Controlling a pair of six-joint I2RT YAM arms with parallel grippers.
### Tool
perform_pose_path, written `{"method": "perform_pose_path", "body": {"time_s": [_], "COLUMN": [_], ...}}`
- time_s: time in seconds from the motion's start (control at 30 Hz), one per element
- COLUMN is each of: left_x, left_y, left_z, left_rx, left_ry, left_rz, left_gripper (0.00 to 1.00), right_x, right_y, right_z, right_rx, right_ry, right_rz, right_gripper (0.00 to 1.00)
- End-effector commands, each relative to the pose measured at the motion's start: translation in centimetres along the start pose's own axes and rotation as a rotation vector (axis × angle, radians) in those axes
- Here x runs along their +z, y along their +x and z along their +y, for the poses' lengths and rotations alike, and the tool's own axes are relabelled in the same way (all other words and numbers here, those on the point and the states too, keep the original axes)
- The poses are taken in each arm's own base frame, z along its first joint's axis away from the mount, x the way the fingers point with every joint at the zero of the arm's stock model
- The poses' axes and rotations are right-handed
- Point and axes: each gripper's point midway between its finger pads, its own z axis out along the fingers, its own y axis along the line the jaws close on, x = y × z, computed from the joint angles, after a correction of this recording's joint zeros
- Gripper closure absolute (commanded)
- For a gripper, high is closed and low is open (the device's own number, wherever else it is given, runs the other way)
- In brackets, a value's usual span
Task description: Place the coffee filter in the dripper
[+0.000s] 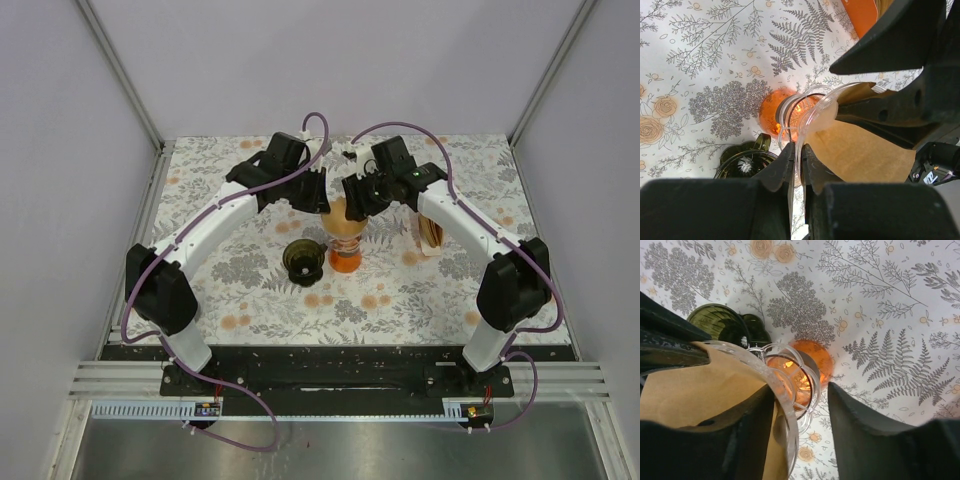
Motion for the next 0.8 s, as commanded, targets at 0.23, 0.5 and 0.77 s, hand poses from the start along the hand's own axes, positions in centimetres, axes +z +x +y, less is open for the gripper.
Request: {"method": "perform_pose_path", "body": {"time_s": [0.23, 0.5, 0.77], "left_x": [-1.6, -1.5, -1.6], "left_y": [-2.0, -2.0, -2.1], "left_z": [-2.0, -2.0, -2.0], "left_rx": [0.037, 0.039, 0.041], "left_ry": [0.053, 0.053, 0.054], "left_rz": [-0.067, -0.065, -0.068], "left_gripper": [0.90, 0.90, 0.86], "right_x": [-0.3, 0.5, 0.3], "right_y": [-0.5, 0.3, 0.6], "right_z": [-0.5, -0.7, -0.7], "right_rx": [-0.024, -0.012, -0.021], "right_ry": [0.022, 0.017, 0.018], "right_rz": [-0.030, 0.002, 0.005], "right_gripper": [0.52, 0.99, 1.00]}}
